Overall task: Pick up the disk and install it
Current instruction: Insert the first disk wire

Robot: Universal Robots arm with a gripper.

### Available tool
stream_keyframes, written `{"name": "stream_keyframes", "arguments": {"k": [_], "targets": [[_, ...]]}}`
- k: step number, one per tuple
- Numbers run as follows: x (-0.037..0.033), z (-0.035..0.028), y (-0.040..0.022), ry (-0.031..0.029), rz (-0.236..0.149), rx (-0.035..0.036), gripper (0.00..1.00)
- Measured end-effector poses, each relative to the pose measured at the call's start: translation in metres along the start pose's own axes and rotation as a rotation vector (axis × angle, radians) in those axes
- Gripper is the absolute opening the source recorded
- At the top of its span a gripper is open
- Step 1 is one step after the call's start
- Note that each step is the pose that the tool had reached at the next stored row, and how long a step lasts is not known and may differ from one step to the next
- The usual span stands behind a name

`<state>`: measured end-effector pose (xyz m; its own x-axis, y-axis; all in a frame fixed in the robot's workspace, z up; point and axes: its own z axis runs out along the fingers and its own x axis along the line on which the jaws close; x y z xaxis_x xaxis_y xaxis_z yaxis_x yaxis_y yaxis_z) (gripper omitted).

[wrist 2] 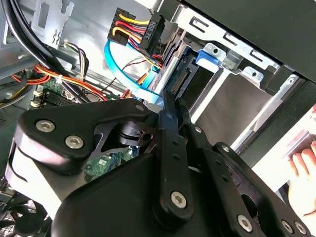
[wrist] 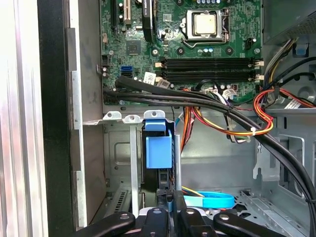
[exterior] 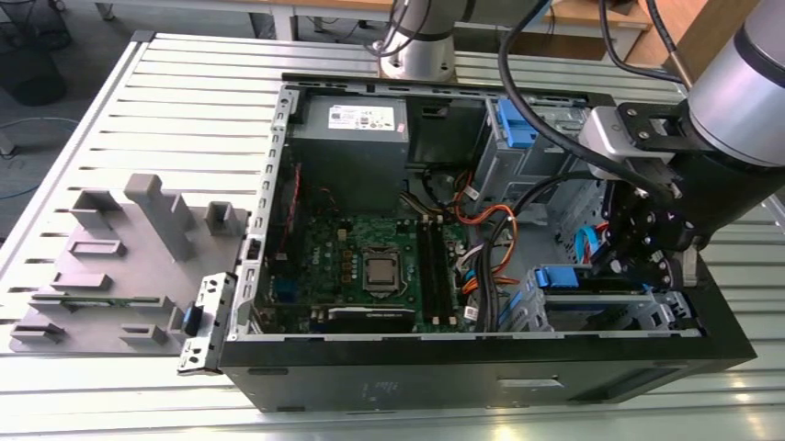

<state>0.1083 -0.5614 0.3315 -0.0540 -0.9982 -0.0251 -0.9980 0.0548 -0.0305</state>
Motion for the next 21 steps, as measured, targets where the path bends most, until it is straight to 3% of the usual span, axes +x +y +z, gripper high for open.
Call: {"name": "stream_keyframes", "arguments": {"k": [14, 16, 21], "targets": [[0.0, 0.0031, 0.0001, -0.0011, 0.0, 0.0001, 0.16], [0.0001, 0.003, 0.0001, -0.0007, 0.0, 0.0, 0.24], [0.0, 0.0012, 0.0, -0.0001, 0.0, 0.0, 0.24]]}}
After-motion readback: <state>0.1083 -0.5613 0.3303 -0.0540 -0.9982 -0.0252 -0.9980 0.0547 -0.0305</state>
